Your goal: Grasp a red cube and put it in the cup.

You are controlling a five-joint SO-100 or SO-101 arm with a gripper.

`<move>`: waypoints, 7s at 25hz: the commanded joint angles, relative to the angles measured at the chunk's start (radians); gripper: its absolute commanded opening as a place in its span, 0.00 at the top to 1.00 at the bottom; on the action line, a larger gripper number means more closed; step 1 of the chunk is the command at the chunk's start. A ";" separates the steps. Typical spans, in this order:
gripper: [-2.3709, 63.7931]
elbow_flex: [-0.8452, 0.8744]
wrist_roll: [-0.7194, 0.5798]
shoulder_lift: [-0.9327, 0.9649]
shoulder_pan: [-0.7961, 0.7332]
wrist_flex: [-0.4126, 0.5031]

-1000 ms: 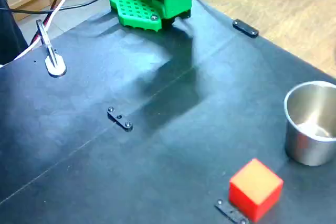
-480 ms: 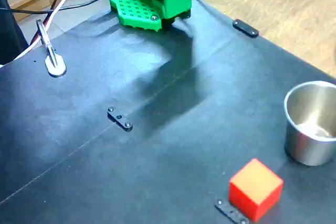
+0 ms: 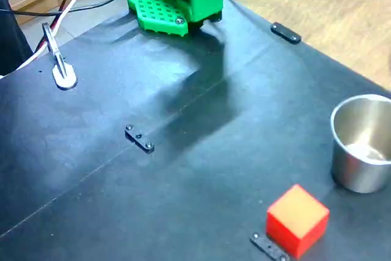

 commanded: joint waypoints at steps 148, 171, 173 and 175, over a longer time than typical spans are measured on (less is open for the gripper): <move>0.97 -0.681 0.103 -1.253 -0.009 -0.192; 0.97 -0.842 0.101 -1.497 -0.018 -0.192; 0.97 -0.838 0.101 -1.497 -0.018 -0.192; 0.97 -0.836 0.101 -1.502 -0.020 -0.192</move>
